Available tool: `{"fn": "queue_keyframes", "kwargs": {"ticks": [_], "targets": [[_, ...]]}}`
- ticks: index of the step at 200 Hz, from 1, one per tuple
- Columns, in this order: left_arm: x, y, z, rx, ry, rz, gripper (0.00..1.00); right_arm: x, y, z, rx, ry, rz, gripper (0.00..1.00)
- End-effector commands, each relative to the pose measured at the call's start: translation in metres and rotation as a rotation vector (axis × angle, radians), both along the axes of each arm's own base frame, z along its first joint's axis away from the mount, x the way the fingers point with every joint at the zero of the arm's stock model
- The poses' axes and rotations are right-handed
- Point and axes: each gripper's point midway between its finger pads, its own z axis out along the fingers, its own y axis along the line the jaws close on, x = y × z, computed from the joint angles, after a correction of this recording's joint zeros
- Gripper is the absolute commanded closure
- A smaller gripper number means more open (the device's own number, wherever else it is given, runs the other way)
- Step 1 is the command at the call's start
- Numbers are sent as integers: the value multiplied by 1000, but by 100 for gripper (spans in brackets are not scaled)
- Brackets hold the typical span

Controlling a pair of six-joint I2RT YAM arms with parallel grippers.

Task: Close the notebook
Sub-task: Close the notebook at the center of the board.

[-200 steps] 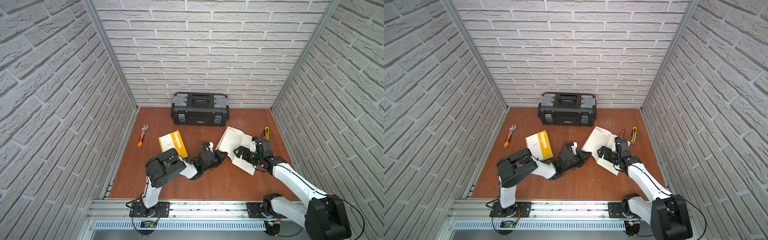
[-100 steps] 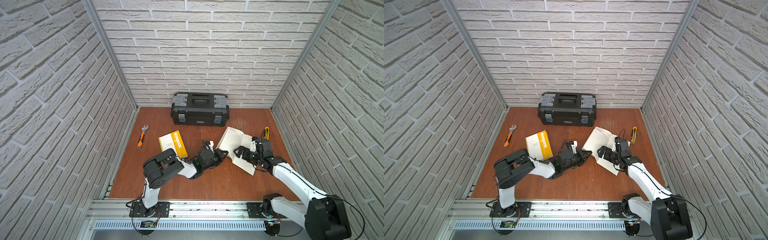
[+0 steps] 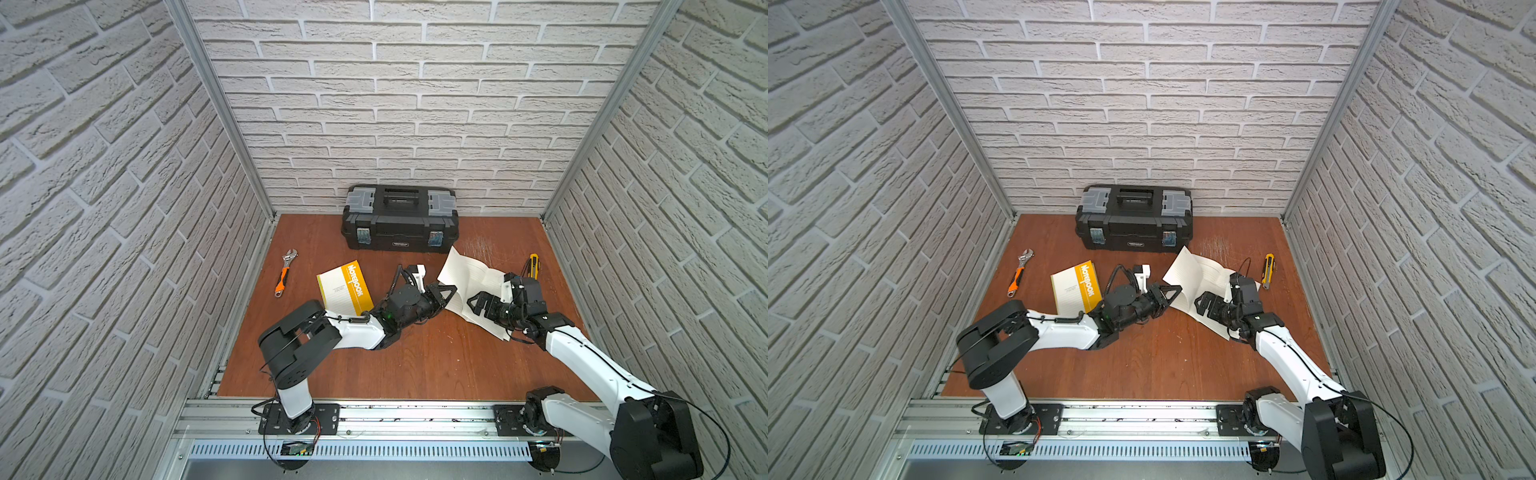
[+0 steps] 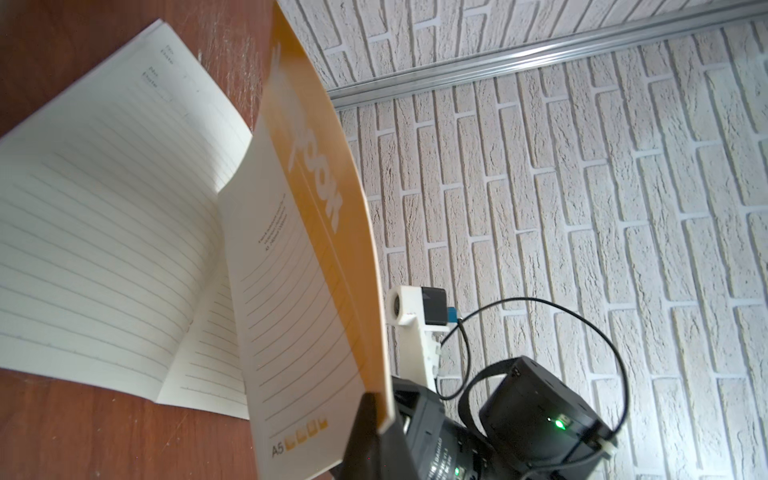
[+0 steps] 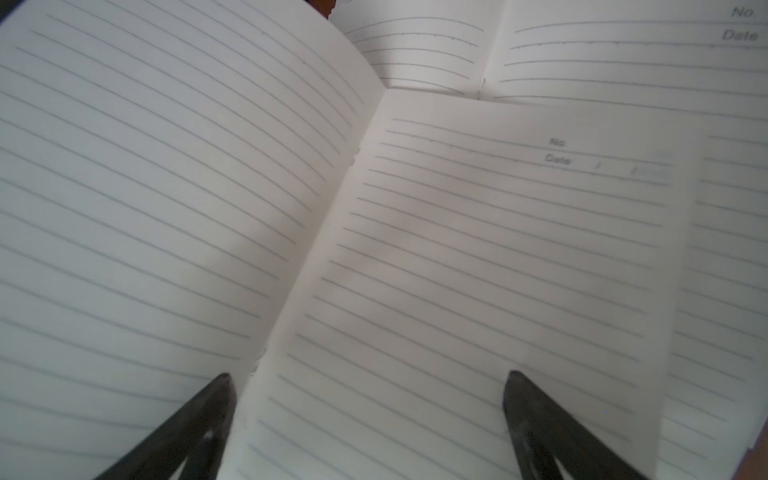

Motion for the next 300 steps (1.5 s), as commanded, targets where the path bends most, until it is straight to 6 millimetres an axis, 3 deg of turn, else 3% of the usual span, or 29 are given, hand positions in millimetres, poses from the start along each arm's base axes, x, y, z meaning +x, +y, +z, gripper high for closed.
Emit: {"fn": "queue_keyframes", "kwargs": {"ticks": [1, 90, 112, 147, 185, 207, 246, 300], "targets": [[3, 23, 13, 53, -86, 40, 100, 10, 1, 15, 13, -69, 2, 0], [-14, 107, -41, 317, -133, 223, 100, 25, 25, 35, 143, -175, 54, 0], [-23, 132, -49, 370, -156, 295, 100, 30, 37, 41, 141, -189, 84, 0], [-31, 160, -55, 466, -188, 370, 100, 39, 79, 41, 164, -193, 171, 0], [-34, 171, -69, 478, -176, 383, 100, 52, 135, 37, 232, -205, 242, 0], [-34, 174, -76, 480, -176, 384, 100, 57, 157, 28, 237, -200, 262, 0], [-35, 179, -87, 483, -158, 388, 100, 62, 173, 2, 260, -169, 263, 0], [-36, 186, -80, 507, -150, 405, 100, 59, 172, -21, 237, -136, 262, 0]]}}
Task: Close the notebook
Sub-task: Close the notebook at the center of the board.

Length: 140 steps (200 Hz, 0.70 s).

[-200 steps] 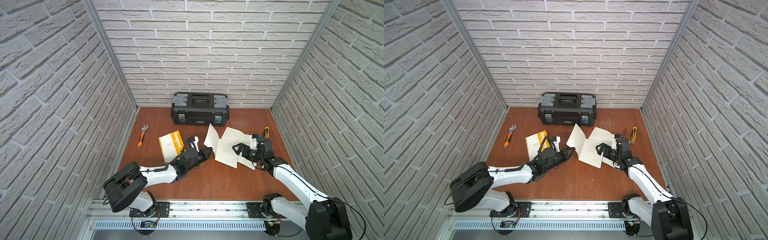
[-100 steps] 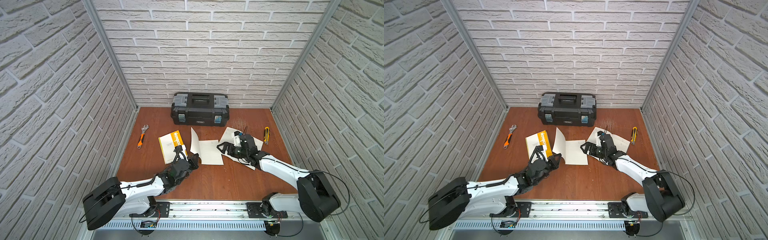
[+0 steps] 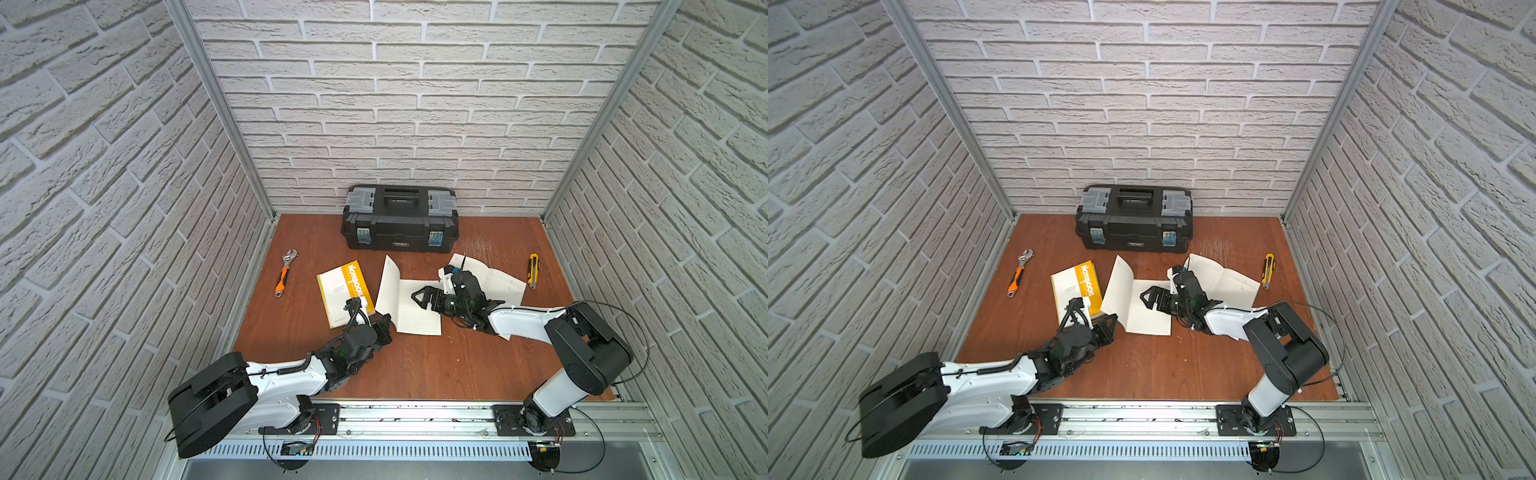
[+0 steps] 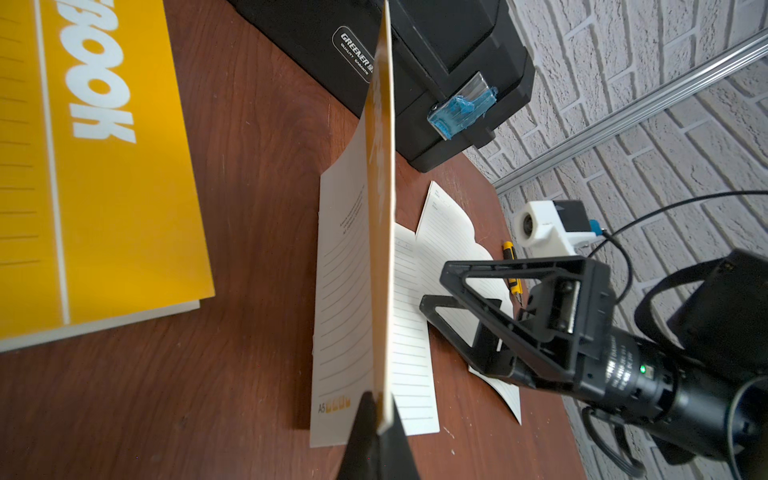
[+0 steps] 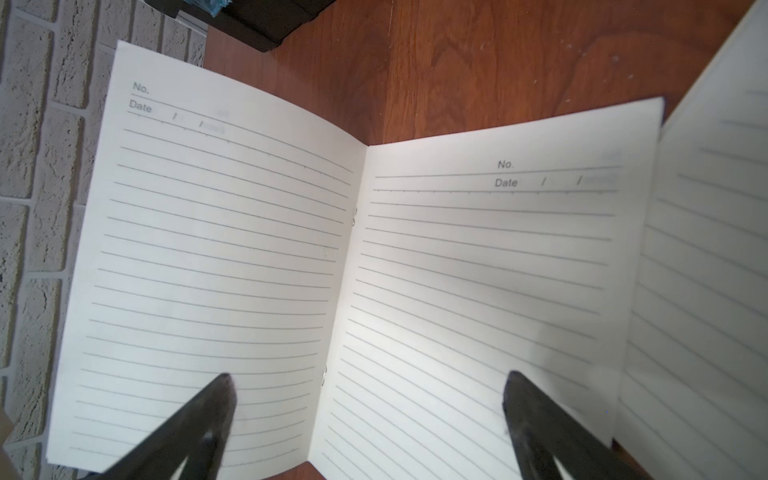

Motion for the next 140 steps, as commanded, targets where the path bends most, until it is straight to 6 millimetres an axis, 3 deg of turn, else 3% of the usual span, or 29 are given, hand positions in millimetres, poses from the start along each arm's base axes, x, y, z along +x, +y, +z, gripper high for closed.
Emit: {"fn": "queue_keyframes", "kwargs": {"ticks": [1, 49, 81, 140], "targets": [[5, 8, 14, -12, -30, 43, 100, 5, 4, 2, 27, -38, -7, 0], [0, 33, 22, 67, -41, 101, 100, 0, 6, -9, 25, -18, 12, 0], [-1, 42, 13, 70, -26, 118, 100, 2, 14, -11, 49, -10, 27, 0], [1, 36, 10, 71, -20, 108, 100, 0, 29, 19, 57, -61, 60, 0]]}}
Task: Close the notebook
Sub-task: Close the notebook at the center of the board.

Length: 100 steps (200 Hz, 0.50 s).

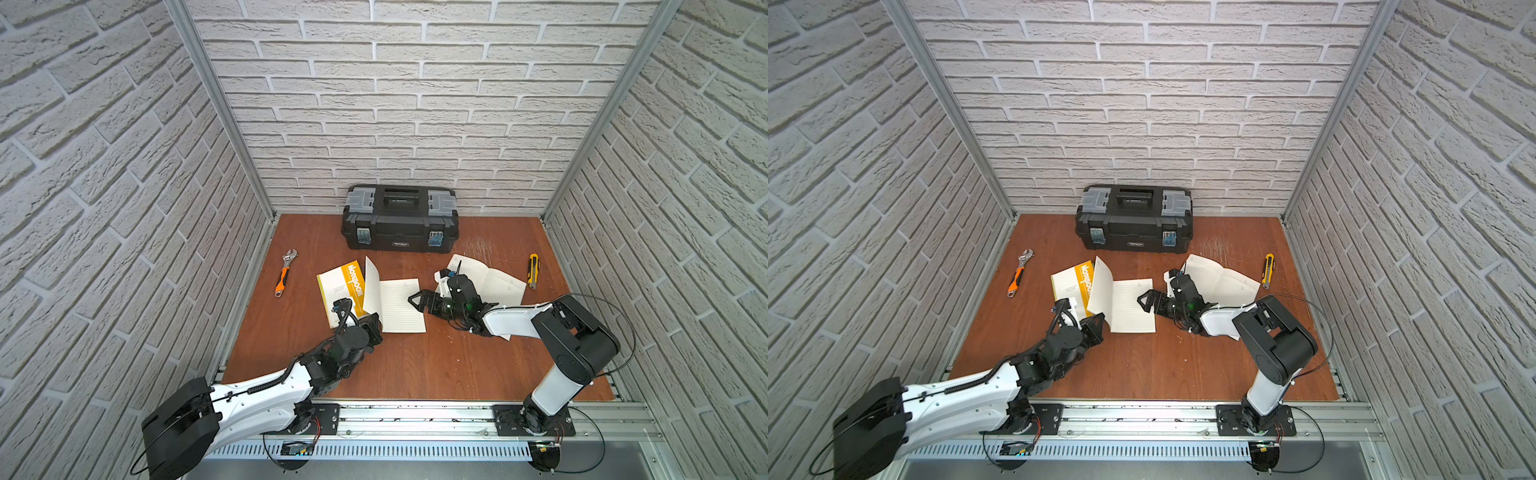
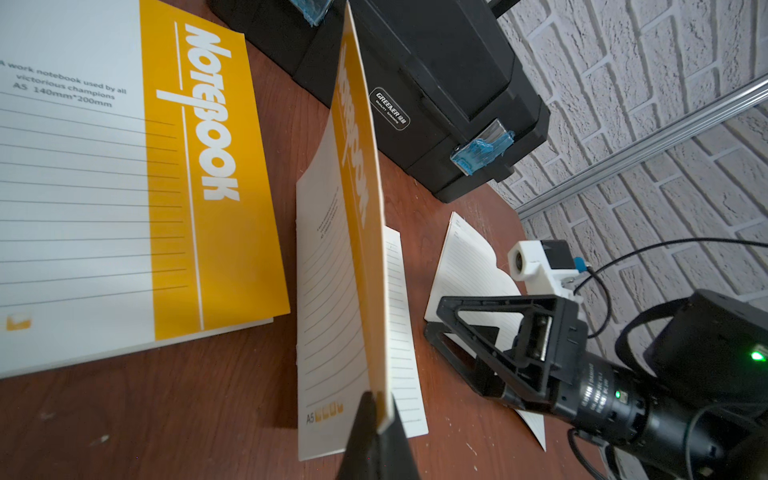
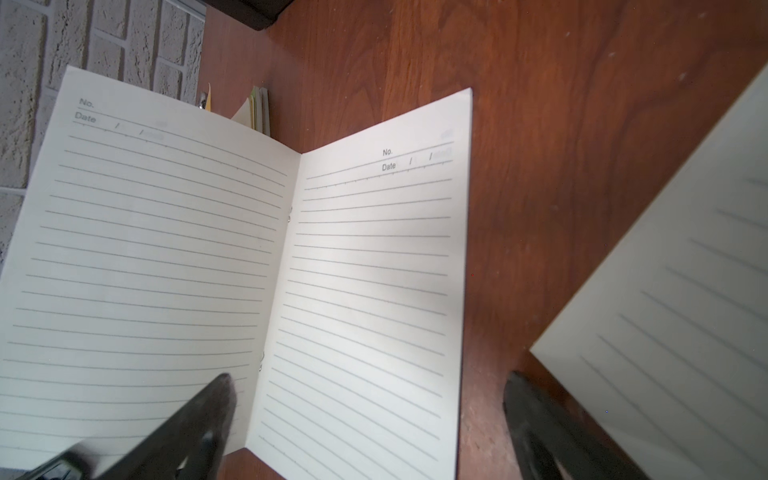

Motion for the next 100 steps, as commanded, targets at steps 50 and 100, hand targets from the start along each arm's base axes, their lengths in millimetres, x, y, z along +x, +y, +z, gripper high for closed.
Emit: {"fn": "queue_keyframes", "kwargs": {"ticks": [50, 100], "targets": [[5, -1, -1, -5, -10, 15, 100, 3, 34, 26, 64, -57, 51, 0], [5, 3, 2, 2, -14, 20, 100, 2, 41, 8, 49, -30, 53, 0]]}}
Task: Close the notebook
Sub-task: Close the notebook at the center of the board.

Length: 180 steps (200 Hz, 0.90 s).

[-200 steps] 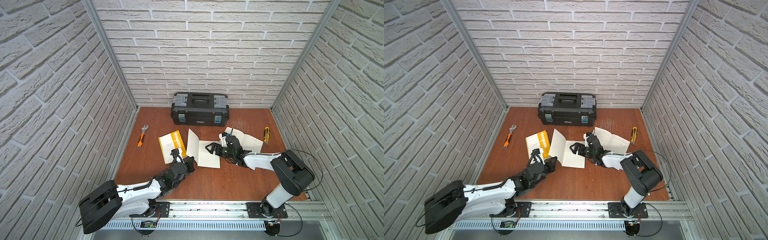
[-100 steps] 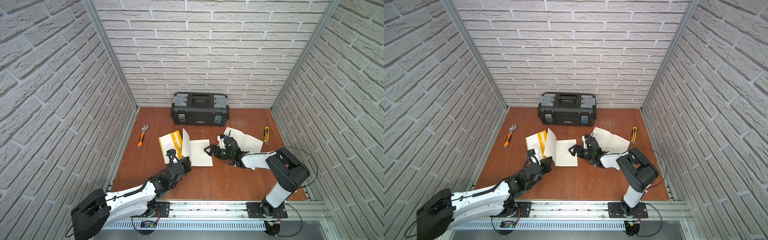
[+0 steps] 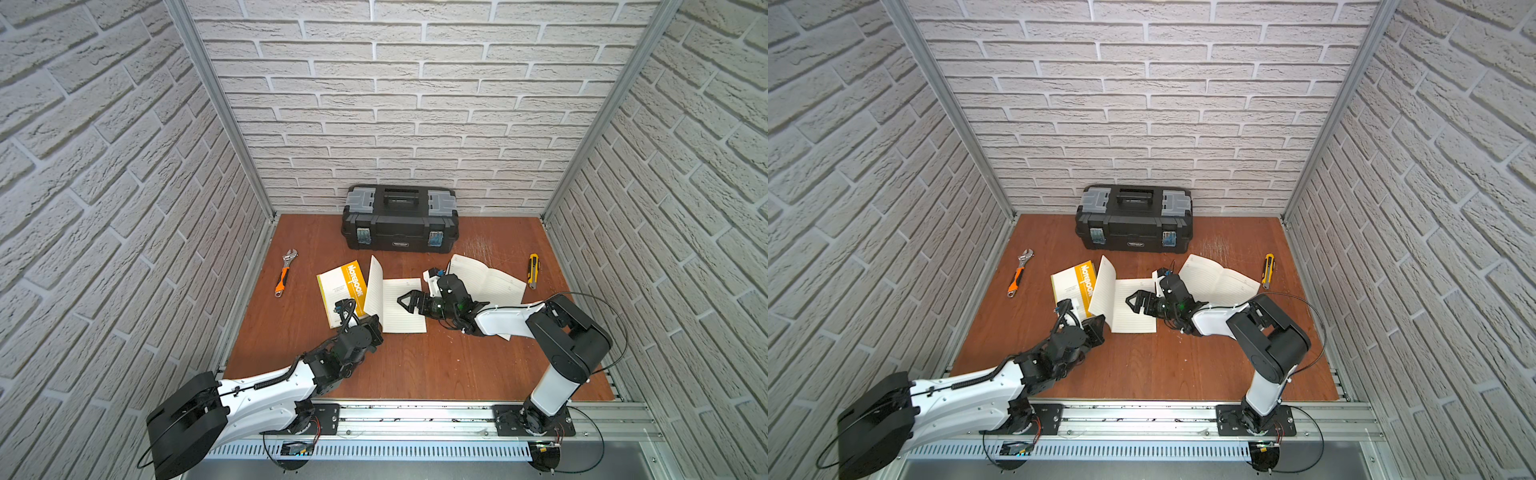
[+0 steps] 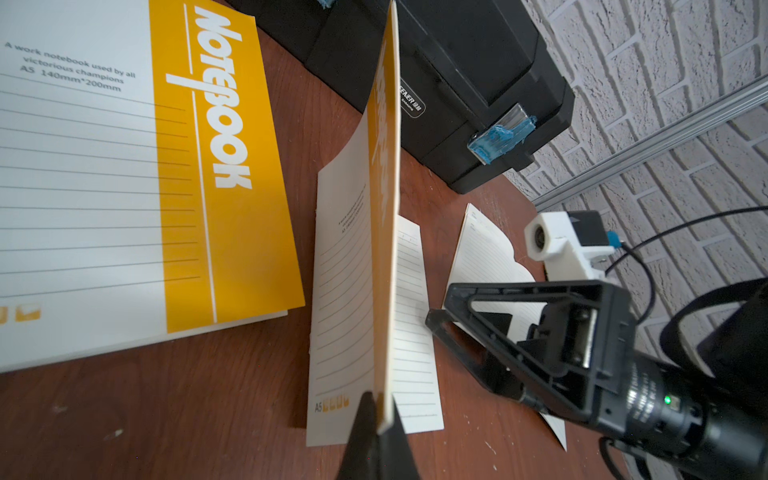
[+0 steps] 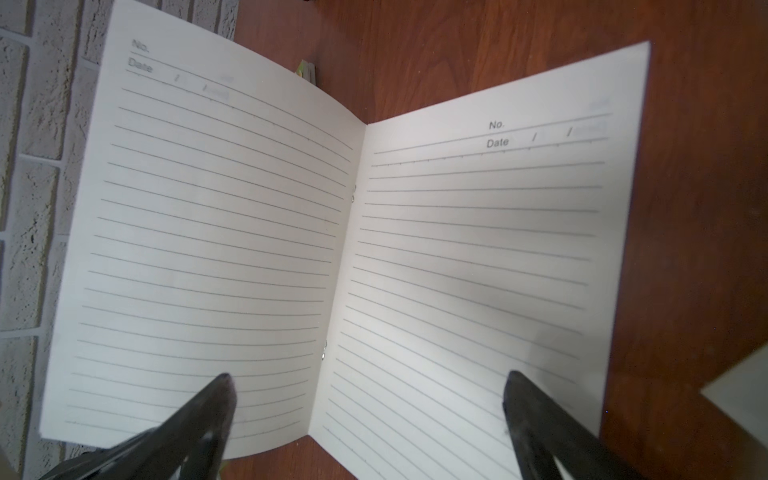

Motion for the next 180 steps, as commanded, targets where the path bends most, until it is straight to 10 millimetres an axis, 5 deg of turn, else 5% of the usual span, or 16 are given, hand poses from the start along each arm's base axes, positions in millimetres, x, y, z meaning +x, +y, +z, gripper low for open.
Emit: {"fn": "queue_keyframes", "kwargs": {"ticks": [1, 57, 72, 97, 180], "targets": [[3, 3, 10, -20, -29, 16, 100, 7, 7, 7, 24, -29, -6, 0], [4, -9, 21, -37, -82, -47, 100, 5, 5, -11, 13, 4, -18, 0], [4, -18, 27, -49, -104, -91, 73, 5, 6, -13, 16, 8, -19, 0], [3, -36, 40, -82, -150, -184, 59, 4, 6, -15, 19, 11, -17, 0], [6, -81, 27, -115, -151, -384, 62, 3, 4, -17, 19, 13, -26, 0]]}}
